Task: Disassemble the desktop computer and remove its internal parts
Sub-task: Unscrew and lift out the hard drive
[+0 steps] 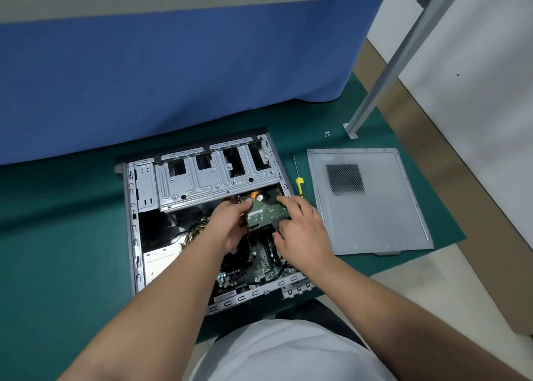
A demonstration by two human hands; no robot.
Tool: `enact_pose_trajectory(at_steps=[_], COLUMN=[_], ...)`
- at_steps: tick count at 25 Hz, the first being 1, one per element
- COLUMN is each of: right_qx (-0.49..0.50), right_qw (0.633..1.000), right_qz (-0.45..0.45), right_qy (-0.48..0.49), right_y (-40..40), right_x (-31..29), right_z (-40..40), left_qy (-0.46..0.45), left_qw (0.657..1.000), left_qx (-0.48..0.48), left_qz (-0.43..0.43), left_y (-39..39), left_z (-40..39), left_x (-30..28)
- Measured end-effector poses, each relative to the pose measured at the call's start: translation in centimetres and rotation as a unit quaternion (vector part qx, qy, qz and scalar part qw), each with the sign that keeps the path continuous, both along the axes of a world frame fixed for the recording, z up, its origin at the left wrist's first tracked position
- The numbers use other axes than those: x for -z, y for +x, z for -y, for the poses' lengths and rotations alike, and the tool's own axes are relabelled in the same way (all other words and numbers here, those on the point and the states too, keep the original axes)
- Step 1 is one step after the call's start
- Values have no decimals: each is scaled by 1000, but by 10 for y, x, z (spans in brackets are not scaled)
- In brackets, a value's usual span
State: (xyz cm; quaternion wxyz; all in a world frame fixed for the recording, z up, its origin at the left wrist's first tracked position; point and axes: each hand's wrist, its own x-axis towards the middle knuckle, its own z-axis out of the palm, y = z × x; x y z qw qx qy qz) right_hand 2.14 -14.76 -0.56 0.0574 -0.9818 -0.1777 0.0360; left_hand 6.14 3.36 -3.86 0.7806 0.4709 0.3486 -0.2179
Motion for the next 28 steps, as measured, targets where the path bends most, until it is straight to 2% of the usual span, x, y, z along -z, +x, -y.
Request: enact_pose_trajectory(at_steps=[8, 13, 18, 22, 24, 28], right_qx=[-74, -114, -75, 71, 93, 143], right_qw=[997, 989, 972, 915, 889, 796], right_qz=[7, -65, -146, -268, -313, -391], right_qy=[26, 64, 169, 293, 321, 439], right_y=[-11, -17, -20, -3, 7, 20], right_x=[-5, -15, -28, -39, -44, -49], right_z=[31, 39, 20, -11, -21, -41], left_qy=[9, 5, 25, 13, 9, 1], left_qw=[995, 982, 965, 954, 955, 966], left_qx=[-79, -182, -260, -292, -282, -210], left_qz=[-58, -54, 4, 64, 87, 150], left_y=[-47, -86, -121, -122, -112, -84], left_z=[13, 19, 9, -15, -29, -54], left_x=[-10, -27, -46, -61, -66, -75])
